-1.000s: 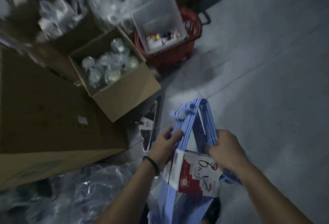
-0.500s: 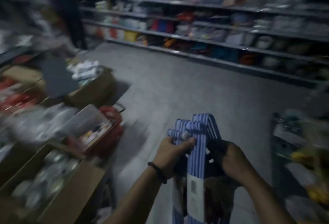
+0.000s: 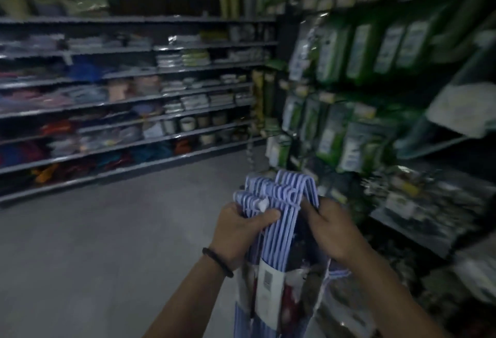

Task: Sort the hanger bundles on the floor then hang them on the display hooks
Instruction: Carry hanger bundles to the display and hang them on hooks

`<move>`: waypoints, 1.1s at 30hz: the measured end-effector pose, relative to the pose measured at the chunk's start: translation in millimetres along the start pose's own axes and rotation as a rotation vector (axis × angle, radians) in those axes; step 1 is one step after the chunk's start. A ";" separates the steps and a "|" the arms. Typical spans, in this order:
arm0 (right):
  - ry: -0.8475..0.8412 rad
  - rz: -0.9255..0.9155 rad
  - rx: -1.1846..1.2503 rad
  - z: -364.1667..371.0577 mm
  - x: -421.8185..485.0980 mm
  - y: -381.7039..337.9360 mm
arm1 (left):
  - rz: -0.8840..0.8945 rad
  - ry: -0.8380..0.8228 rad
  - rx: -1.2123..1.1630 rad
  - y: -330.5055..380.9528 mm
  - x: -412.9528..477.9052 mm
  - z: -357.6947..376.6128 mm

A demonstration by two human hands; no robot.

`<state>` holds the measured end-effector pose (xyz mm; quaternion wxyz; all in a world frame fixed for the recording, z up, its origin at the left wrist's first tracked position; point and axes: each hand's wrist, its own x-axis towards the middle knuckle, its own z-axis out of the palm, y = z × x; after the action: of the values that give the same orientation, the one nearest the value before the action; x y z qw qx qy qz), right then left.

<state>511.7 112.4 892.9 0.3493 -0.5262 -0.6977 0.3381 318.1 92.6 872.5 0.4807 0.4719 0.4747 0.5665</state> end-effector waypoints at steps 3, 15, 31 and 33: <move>0.160 0.055 0.159 -65.8 -17.9 20.8 | 0.038 -0.146 0.058 19.1 17.6 65.1; 0.588 -0.020 0.220 -314.3 -105.7 69.5 | 0.040 -0.670 -0.025 99.0 50.8 317.8; 1.004 0.179 -0.215 -419.6 -141.2 71.3 | 0.460 -0.786 0.128 178.7 121.5 474.6; 1.021 0.247 -0.281 -426.9 -124.5 68.0 | 0.658 -0.829 0.282 190.7 145.6 486.4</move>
<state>930.8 50.7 1044.6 0.5279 -0.7432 -0.4107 -0.0186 768.2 261.4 1123.5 0.3569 0.8390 0.1443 0.3845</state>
